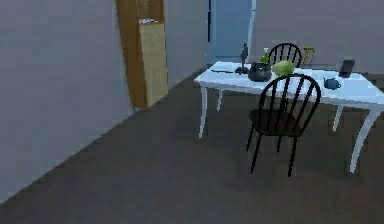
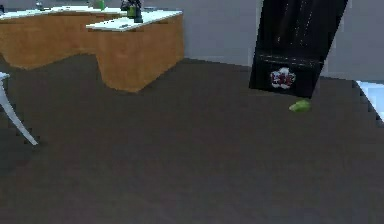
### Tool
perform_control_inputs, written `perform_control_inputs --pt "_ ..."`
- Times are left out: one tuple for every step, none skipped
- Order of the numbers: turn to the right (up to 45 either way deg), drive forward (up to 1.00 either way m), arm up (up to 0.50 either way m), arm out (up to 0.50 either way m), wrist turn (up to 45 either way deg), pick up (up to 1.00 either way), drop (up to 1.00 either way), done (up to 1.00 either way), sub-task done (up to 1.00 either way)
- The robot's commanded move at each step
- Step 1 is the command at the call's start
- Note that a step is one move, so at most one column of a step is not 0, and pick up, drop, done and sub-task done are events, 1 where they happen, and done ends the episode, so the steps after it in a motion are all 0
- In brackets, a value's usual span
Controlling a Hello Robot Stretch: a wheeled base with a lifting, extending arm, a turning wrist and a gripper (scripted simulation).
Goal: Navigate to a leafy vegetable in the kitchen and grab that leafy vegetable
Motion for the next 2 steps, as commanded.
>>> perform_control_inputs --pt "0.0 1.00 0.00 0.00 0.0 0.00 0.00 0.00 0.00" --pt "6.0 0.00 0.00 0.00 0.0 0.00 0.00 0.00 0.00"
